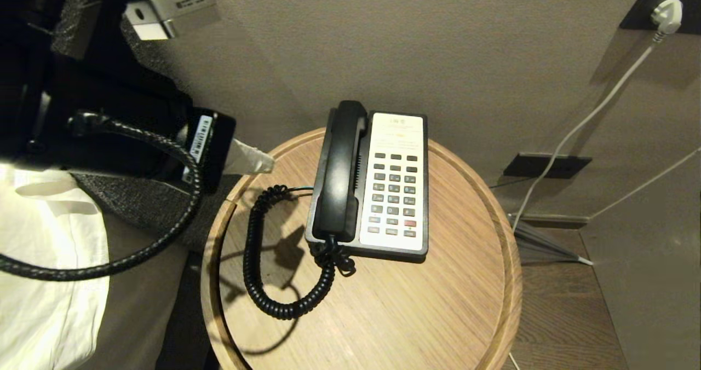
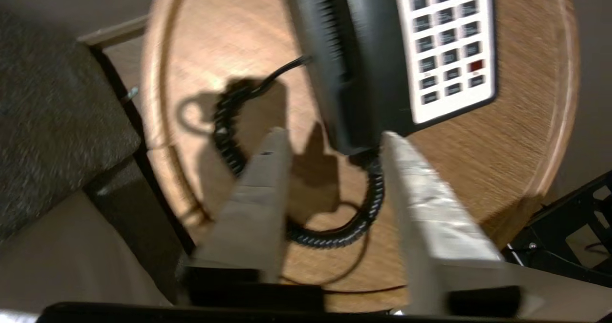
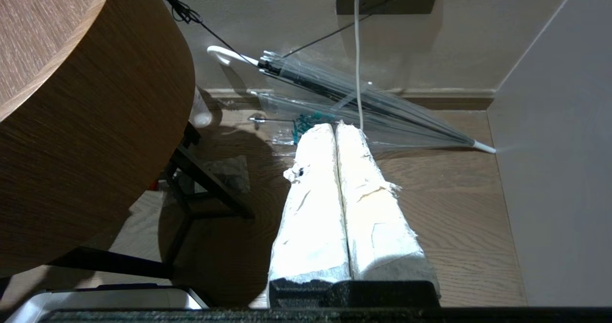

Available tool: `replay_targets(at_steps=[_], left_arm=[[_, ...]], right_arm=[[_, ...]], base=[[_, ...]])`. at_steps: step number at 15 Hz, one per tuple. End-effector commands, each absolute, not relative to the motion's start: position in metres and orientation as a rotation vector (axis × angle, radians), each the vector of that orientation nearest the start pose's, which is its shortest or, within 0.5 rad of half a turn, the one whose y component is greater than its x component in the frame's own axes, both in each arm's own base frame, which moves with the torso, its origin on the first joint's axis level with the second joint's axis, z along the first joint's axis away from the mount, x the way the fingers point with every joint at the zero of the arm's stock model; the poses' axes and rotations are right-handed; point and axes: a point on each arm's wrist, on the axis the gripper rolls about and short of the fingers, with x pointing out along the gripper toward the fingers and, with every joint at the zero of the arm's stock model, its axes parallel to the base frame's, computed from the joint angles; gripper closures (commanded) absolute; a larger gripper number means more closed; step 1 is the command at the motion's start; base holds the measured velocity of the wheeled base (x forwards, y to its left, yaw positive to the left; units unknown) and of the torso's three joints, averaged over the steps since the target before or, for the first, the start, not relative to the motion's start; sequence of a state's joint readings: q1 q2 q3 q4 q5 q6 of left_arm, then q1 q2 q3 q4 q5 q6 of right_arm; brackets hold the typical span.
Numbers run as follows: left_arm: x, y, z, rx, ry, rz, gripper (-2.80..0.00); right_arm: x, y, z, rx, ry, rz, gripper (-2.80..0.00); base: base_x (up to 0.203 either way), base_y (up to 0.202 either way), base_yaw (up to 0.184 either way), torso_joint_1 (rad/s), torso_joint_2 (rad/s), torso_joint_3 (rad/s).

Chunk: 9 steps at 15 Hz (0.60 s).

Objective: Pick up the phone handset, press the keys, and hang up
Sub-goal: Pick up the desk phone handset

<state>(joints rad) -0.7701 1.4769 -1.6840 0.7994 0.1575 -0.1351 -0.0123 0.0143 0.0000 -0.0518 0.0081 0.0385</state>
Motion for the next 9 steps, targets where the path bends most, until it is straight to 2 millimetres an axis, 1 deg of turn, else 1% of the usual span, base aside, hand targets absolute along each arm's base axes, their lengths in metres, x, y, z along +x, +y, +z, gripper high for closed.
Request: replay_targets(at_steps=[1,3,4,6,9], left_arm=[[0.156,-0.176,0.343,0.220,0.604,-0.565,-2.80],[0.161,-0.193,0.333,0.270,0.629,-0.522,-2.80],[0.163,-0.199,0.332,0.272,0.626,-0.508,-2.80],[0.171,-0.218,0.324,0.300,0.631,-0.458,-2.80],[0.181,-0.234,0.312,0.327,0.648,-0.429,-2.80]], right_arm=[[-0.020,0.000,0.076,0.038,-0.018,-0.003,0.00],[-0.020,0.000,0.076,0.038,-0.018,-0.004,0.00],[-0.020,0.000,0.076,0.038,-0.018,-0.003,0.00],[-0.020,0.000,0.076,0.038,-0.019,-0.004,0.00],[-0.020,0.000,0.076,0.038,-0.018,-0.004,0.00]], base=[[0.000,0.000,0.000,0.000,0.00,0.000],[0.000,0.000,0.000,0.000,0.00,0.000],[0.000,0.000,0.000,0.000,0.00,0.000],[0.000,0.000,0.000,0.000,0.00,0.000],[0.000,0.000,0.000,0.000,0.00,0.000]])
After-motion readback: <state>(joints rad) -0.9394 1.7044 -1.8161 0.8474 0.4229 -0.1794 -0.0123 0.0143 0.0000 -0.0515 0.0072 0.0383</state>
